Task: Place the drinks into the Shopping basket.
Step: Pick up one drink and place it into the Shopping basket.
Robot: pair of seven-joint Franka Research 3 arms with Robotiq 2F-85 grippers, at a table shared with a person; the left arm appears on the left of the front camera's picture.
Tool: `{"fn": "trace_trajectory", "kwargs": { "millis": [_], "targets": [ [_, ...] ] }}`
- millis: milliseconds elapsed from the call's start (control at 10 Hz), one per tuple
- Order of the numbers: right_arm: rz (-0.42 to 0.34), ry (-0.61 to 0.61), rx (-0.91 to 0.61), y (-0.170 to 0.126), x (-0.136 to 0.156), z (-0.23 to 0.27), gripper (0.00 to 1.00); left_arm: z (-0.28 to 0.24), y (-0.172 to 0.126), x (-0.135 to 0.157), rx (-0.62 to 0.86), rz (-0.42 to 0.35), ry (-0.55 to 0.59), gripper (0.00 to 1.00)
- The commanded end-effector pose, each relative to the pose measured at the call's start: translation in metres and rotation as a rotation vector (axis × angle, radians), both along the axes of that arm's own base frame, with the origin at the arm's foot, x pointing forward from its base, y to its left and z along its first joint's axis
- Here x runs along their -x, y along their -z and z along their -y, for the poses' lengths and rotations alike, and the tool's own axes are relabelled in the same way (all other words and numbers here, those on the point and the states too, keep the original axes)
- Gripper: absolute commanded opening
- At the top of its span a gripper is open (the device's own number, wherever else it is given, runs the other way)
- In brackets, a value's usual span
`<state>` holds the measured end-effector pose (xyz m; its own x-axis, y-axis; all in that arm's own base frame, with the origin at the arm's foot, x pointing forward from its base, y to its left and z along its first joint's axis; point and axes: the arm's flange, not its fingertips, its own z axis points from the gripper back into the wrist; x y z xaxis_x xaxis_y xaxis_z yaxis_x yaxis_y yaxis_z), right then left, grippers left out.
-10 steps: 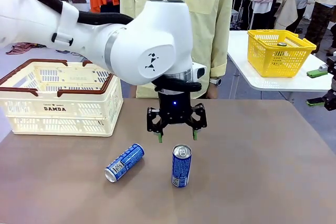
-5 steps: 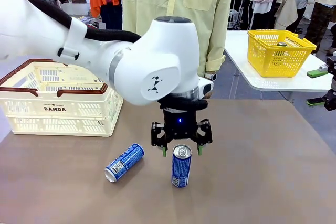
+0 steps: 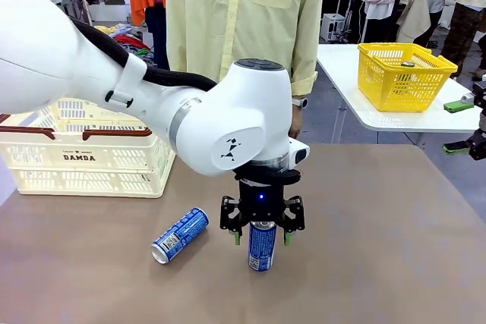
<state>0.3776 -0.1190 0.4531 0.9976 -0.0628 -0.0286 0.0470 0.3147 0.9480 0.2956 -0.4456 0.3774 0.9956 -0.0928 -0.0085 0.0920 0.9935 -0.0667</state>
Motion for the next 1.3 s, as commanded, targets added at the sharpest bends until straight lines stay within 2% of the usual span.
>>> {"fn": "trace_trajectory", "kwargs": {
  "millis": [0, 400, 500, 600, 1200],
  "targets": [
    [0.003, -0.013, 0.009, -0.0023, 0.0010, 0.0017, 1.00, 0.0046, 0.0031, -0.0058, -0.028, 0.049, -0.022, 1.00],
    [0.003, -0.013, 0.009, -0.0023, 0.0010, 0.0017, 1.00, 0.0039, 0.0047, -0.0068, -0.012, 0.028, 0.004, 1.00],
    [0.003, -0.013, 0.009, -0.0023, 0.0010, 0.0017, 1.00, 0.0039, 0.0027, -0.0073, -0.018, 0.040, 0.024, 0.53],
    [0.003, -0.013, 0.009, -0.0023, 0.0010, 0.0017, 1.00, 0.0047, 0.0027, -0.0072, -0.017, 0.040, 0.022, 0.00],
    [0.003, -0.013, 0.009, -0.0023, 0.0010, 0.0017, 1.00, 0.0028, -0.0030, -0.0082, 0.005, 0.034, 0.030, 0.00]
  ]
}}
